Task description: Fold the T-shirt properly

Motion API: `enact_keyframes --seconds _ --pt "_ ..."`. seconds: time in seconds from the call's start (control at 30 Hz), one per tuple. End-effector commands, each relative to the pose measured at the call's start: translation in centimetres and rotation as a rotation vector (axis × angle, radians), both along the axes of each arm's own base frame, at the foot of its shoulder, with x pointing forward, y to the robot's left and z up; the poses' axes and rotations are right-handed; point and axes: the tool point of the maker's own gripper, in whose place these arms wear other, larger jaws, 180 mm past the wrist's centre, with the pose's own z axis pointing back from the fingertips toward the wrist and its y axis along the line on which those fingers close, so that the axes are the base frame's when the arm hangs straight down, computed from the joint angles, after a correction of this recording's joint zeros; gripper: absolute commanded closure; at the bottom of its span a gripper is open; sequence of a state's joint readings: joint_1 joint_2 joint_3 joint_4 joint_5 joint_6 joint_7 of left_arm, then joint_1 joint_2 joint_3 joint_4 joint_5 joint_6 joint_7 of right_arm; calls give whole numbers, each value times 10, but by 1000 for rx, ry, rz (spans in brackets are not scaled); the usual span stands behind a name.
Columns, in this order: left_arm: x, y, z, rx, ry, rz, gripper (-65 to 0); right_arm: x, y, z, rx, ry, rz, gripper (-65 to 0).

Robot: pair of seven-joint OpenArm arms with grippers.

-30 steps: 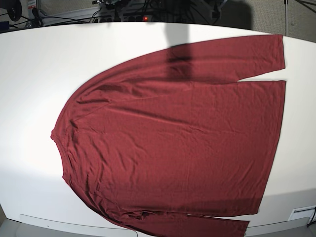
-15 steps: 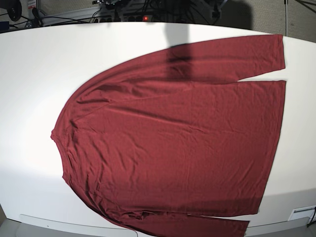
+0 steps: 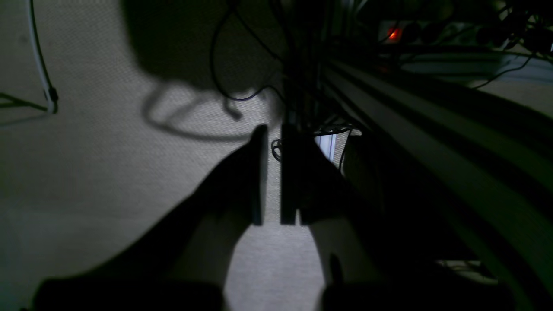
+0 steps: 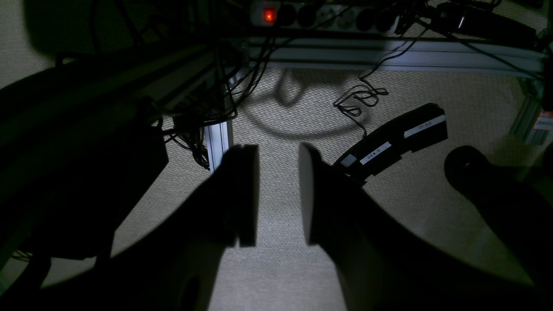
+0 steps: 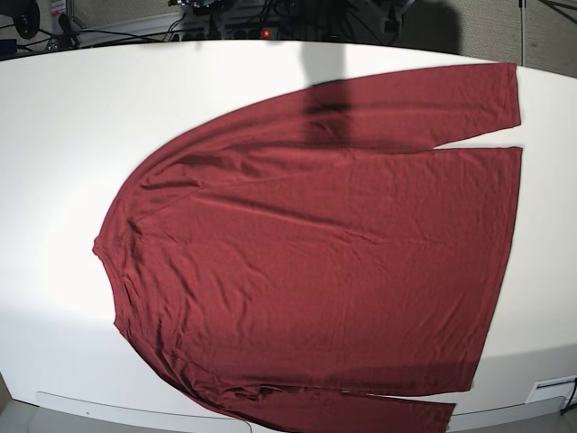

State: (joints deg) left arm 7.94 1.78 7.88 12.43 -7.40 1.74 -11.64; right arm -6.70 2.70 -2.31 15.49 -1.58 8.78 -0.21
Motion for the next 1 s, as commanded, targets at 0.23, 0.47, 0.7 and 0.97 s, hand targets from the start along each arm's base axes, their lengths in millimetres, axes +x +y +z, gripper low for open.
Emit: enact_keyframes --seconds 0.23,0.47,0.7,0.97 --pt "-26 -14 15 -23 -37 -39 -61 -23 -3 2 -10 20 129 -166" --pt "-41 -20 38 -44 -74 -26 -61 -48 -11 18 35 -8 165 -166" --pt "-51 -20 66 -32 -111 -104 -61 -70 -12 53 149 -63 173 -166" --pt "-46 17 115 13 -224 -157 -61 -79 -8 124 300 -149 270 -166"
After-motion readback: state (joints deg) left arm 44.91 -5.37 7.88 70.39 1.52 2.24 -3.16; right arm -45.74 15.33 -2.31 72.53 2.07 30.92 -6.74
